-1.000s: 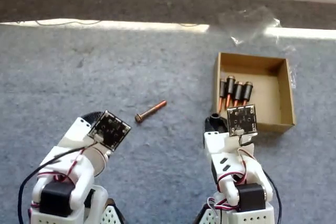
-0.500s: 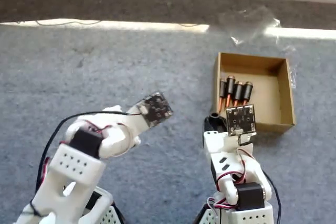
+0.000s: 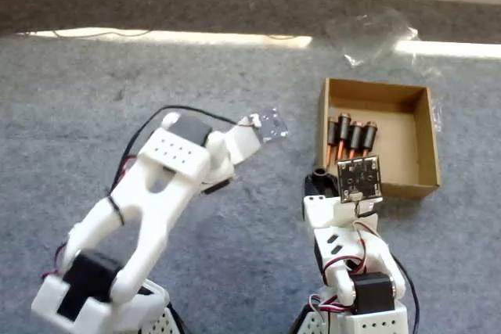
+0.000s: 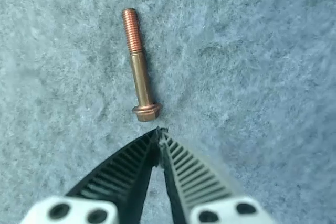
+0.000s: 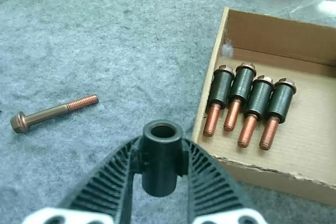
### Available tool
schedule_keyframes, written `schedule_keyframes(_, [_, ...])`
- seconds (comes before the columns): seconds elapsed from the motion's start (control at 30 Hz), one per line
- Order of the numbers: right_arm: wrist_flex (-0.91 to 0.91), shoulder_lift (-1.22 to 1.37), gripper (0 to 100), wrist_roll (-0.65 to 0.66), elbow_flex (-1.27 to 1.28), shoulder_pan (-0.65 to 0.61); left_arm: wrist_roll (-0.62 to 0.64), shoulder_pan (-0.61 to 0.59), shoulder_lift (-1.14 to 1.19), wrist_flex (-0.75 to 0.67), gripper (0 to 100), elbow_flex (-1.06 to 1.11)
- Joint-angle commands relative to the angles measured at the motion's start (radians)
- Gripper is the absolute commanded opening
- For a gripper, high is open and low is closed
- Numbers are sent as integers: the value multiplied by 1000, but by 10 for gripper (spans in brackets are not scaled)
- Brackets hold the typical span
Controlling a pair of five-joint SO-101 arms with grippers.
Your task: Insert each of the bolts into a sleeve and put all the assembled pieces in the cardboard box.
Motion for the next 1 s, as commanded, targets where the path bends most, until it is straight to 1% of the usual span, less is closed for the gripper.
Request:
schedule_keyframes(0.0, [-25,-10,4,-5,-10,13,-6,16,174,55,5,-183])
schedule_keyframes(0.1, [-25,-10,4,-3,-10,12,-6,16,283,118,23,-312])
schedule_keyframes(0.23, [-25,-10,4,-3,-10,12,-6,16,409,218,114,-476])
schedule_keyframes(0.37, [-25,-10,4,-3,-10,12,-6,7,518,245,119,-588])
schedule_keyframes(0.53, [-25,-10,4,-3,-10,12,-9,-12,630,241,119,-665])
schedule_keyframes(0.7, [-25,-10,4,-3,-10,12,-6,-54,699,244,119,-733])
schedule_keyframes(0.97, [-25,-10,4,-3,-10,12,-6,-71,723,245,119,-734])
